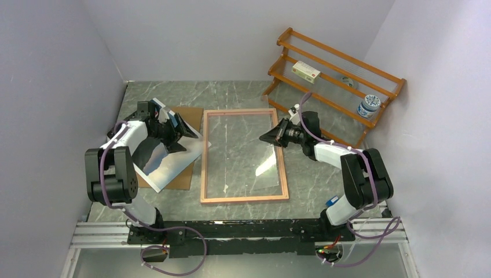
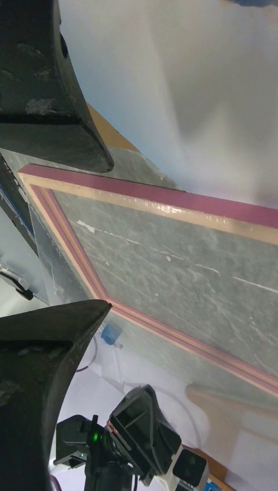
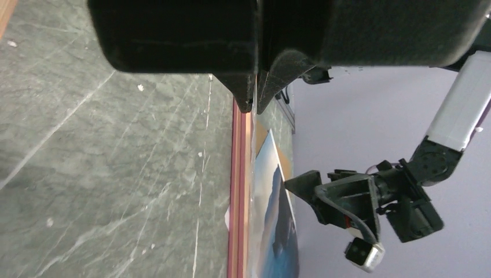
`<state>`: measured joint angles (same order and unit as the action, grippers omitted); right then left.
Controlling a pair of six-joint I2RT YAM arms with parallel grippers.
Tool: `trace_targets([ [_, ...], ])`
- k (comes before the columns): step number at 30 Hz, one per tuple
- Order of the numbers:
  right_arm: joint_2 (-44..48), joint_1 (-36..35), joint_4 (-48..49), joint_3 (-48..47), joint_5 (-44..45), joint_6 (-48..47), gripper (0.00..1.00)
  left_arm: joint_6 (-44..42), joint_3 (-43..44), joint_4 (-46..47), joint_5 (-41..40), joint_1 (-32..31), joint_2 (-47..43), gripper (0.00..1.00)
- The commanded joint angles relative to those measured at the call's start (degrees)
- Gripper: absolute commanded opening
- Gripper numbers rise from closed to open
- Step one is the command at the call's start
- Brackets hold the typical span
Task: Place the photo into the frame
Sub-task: Place the photo frame item in the photo frame.
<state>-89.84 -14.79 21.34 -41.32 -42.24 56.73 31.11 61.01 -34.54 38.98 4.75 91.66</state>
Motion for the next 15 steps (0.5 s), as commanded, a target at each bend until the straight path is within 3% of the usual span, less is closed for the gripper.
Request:
trace_targets([
  [1,-0.2,2.6,7.2,1.0,-2.8,-2.3,0.00,0.2,0.2,3.5,-0.5,-1.2,2.6,0.85],
  [9,-4.3,3.9,13.0,2.3,-7.5,-2.6,0.00,-1.6,5.7,2.1,-0.4,-2.5,9.3,0.83],
  [15,-6.5,5.0,8.9,0.5,-8.1,-6.6,0.00,-2.7,8.5,1.8,-0.9,-4.1,14.0,0.79],
])
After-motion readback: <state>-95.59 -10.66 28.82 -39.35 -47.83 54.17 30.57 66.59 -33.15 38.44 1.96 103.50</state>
